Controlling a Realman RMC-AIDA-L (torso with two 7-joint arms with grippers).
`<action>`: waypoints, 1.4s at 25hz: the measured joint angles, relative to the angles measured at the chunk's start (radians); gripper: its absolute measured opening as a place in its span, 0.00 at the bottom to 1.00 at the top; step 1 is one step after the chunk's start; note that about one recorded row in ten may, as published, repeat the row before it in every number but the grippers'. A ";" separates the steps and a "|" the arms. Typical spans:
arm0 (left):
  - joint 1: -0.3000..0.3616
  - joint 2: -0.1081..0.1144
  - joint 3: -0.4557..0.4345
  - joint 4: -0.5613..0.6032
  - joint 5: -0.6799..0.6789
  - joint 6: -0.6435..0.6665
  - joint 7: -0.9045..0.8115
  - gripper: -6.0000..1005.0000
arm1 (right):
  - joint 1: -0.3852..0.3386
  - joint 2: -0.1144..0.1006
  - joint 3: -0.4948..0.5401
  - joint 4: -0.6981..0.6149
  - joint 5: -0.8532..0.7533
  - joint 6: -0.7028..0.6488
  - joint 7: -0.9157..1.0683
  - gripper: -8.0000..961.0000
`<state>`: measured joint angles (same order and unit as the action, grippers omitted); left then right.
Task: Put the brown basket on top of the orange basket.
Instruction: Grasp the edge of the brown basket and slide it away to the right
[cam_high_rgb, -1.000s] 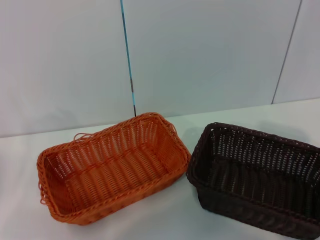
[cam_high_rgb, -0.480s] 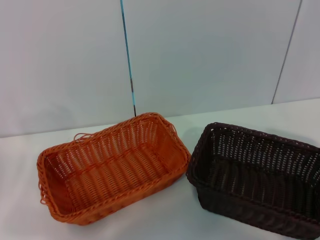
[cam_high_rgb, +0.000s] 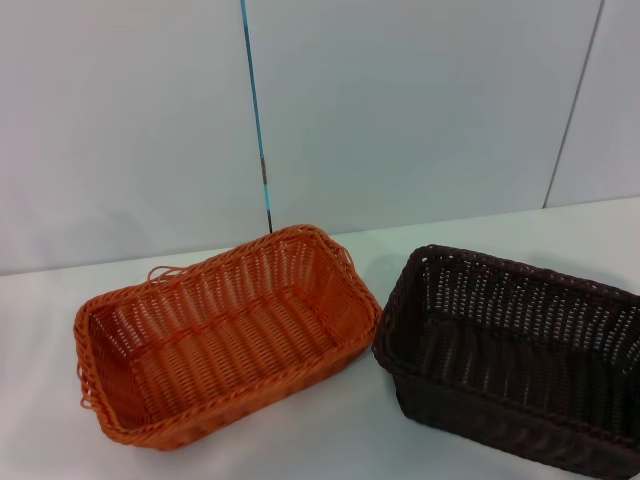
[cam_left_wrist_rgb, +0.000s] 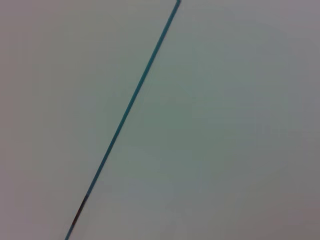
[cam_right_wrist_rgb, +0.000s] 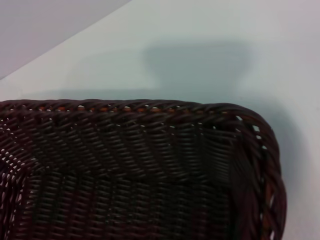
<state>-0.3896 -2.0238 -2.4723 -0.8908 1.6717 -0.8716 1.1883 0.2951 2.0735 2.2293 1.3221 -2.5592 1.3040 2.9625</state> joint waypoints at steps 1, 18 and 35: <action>0.000 0.001 -0.001 0.000 0.001 0.000 0.000 0.85 | 0.006 0.000 0.002 -0.011 -0.001 -0.005 -0.002 0.75; -0.003 0.010 -0.005 0.001 0.004 0.000 0.001 0.85 | 0.025 0.000 0.007 -0.054 -0.003 -0.019 -0.006 0.63; -0.003 0.008 -0.006 0.001 0.003 0.000 -0.003 0.85 | 0.031 0.000 -0.005 -0.044 -0.028 -0.006 -0.020 0.24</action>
<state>-0.3928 -2.0158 -2.4778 -0.8896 1.6751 -0.8713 1.1850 0.3261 2.0735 2.2247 1.2778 -2.5872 1.2981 2.9425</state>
